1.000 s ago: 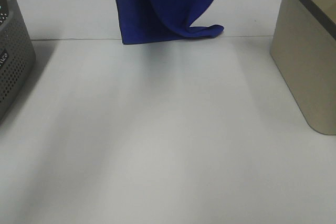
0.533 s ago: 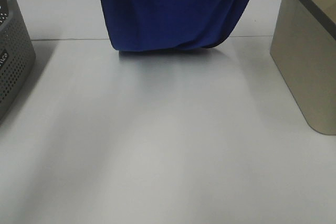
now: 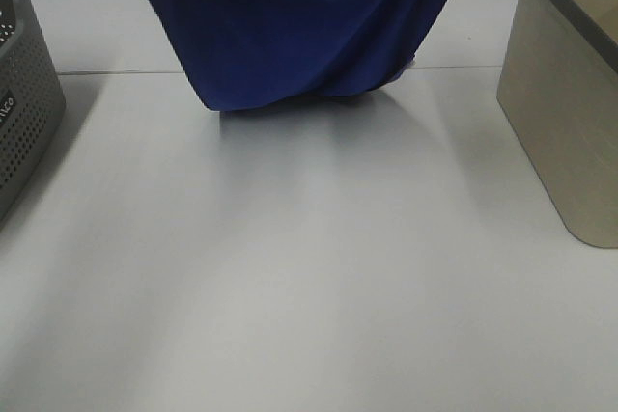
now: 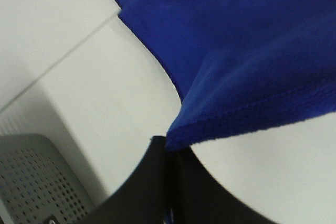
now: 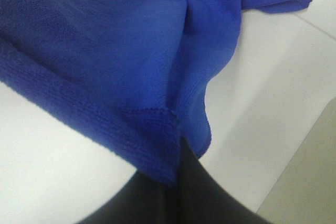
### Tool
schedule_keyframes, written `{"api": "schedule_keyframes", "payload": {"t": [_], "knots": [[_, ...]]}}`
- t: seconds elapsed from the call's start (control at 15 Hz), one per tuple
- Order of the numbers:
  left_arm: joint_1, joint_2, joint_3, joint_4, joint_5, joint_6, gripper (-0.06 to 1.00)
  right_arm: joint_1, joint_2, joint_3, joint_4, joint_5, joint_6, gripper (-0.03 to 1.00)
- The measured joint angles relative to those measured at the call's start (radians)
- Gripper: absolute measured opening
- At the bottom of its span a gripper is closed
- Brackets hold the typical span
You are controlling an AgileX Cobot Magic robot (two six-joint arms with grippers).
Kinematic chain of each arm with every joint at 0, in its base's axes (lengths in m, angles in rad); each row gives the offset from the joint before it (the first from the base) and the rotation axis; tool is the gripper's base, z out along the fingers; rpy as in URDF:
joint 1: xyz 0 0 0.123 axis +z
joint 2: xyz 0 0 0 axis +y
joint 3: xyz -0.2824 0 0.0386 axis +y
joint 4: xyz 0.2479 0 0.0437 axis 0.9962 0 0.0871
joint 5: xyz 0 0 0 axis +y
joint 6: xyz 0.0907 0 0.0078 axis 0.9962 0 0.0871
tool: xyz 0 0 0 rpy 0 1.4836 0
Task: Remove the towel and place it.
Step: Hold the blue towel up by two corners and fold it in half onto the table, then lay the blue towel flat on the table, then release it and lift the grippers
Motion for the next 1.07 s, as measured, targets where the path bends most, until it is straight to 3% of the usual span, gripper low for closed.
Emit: {"api": "schedule_keyframes", "payload": {"t": [0.2,0.47,1.07], "knots": [[0.000,-0.138,0.217,-0.019,0.004,-0.024,0.00,0.000,-0.093,0.182,0.062,0.000,-0.002,0.00],[0.000,-0.214,0.393,-0.065,0.003,-0.024,0.00,0.000,-0.126,0.400,0.119,-0.002,-0.003,0.00],[-0.005,-0.392,0.772,-0.216,-0.004,-0.074,0.00,0.002,-0.247,0.668,0.170,-0.003,-0.061,0.00]]}}
